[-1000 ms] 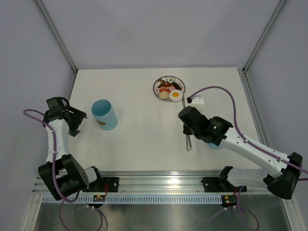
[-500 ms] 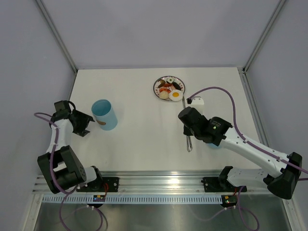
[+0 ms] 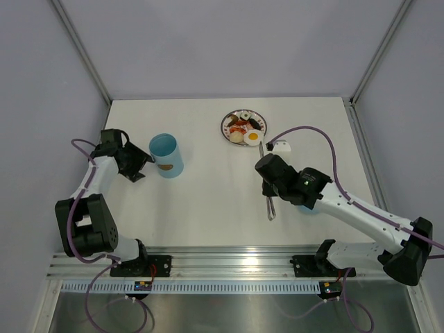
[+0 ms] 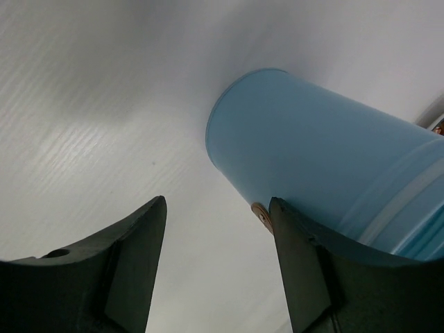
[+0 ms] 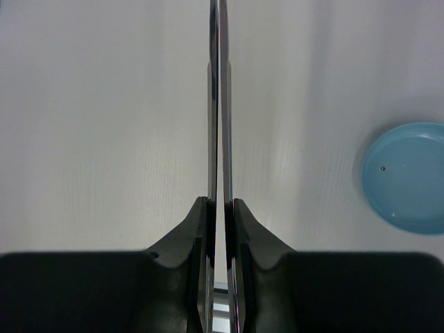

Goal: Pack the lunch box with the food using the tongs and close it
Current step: Move the packing box to the center of the board.

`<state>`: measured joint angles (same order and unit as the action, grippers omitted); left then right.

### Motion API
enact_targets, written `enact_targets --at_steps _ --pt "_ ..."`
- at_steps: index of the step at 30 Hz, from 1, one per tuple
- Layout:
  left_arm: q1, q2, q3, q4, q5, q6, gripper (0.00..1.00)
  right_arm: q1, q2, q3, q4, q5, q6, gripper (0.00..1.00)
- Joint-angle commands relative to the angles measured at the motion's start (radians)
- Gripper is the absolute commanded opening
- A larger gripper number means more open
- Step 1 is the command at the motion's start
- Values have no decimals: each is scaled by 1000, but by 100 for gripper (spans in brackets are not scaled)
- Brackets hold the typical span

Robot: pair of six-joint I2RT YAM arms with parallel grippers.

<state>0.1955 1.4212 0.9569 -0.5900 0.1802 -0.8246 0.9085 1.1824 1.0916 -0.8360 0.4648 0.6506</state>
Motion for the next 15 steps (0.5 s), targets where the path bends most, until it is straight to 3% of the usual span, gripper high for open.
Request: enact_targets --at_steps 1,5,15 --pt "-18 24 77 33 -21 -4 65 -17 9 19 3 -35 -17 18" --pt "1 -4 63 19 -85 5 66 -28 16 42 -21 -72 -37 18" --pt "41 80 82 62 -13 -7 66 -163 120 152 -83 -282 -123 18"
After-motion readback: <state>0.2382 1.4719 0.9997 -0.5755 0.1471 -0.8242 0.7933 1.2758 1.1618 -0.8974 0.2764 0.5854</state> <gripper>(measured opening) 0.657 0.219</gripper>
